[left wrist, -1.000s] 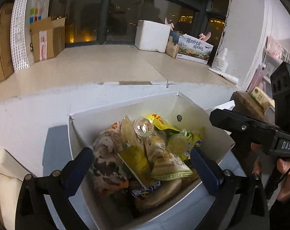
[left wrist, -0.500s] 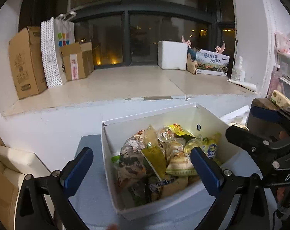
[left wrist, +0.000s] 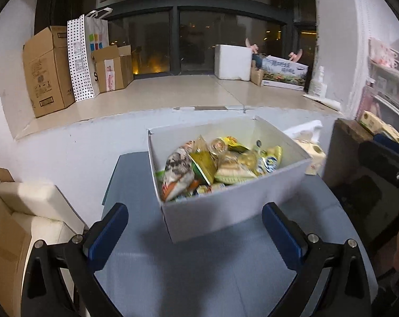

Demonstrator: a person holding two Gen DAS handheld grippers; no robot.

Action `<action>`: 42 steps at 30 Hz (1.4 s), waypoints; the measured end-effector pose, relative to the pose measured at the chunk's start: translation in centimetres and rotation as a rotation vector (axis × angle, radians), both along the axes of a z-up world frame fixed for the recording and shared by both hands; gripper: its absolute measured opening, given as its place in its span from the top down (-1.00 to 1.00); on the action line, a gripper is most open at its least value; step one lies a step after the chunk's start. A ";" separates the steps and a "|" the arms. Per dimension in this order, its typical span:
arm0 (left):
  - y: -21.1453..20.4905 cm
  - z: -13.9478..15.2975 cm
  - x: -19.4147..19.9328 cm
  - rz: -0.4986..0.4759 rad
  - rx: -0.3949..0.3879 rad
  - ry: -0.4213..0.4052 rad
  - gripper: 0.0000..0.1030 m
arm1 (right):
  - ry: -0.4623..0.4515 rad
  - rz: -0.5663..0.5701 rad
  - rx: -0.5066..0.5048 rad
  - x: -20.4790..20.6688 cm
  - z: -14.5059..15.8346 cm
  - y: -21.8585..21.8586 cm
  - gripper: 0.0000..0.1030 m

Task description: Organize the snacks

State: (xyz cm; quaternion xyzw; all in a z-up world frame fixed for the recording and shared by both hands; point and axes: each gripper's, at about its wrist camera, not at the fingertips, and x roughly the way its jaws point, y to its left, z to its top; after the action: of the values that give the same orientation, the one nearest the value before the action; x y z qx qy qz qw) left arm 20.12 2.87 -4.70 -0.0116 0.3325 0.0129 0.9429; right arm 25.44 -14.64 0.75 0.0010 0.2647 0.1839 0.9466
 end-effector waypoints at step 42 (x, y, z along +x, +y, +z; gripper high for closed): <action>-0.5 2.2 -9.6 -0.035 -0.094 0.008 -1.00 | 0.148 -0.056 0.010 -9.2 -3.7 -2.7 -1.00</action>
State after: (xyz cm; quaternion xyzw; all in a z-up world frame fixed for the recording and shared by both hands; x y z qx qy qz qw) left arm 10.54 2.33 -2.49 -0.0500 0.3365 -0.0192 0.9402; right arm 16.24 -17.31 -2.95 0.0270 0.3329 0.1580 0.9292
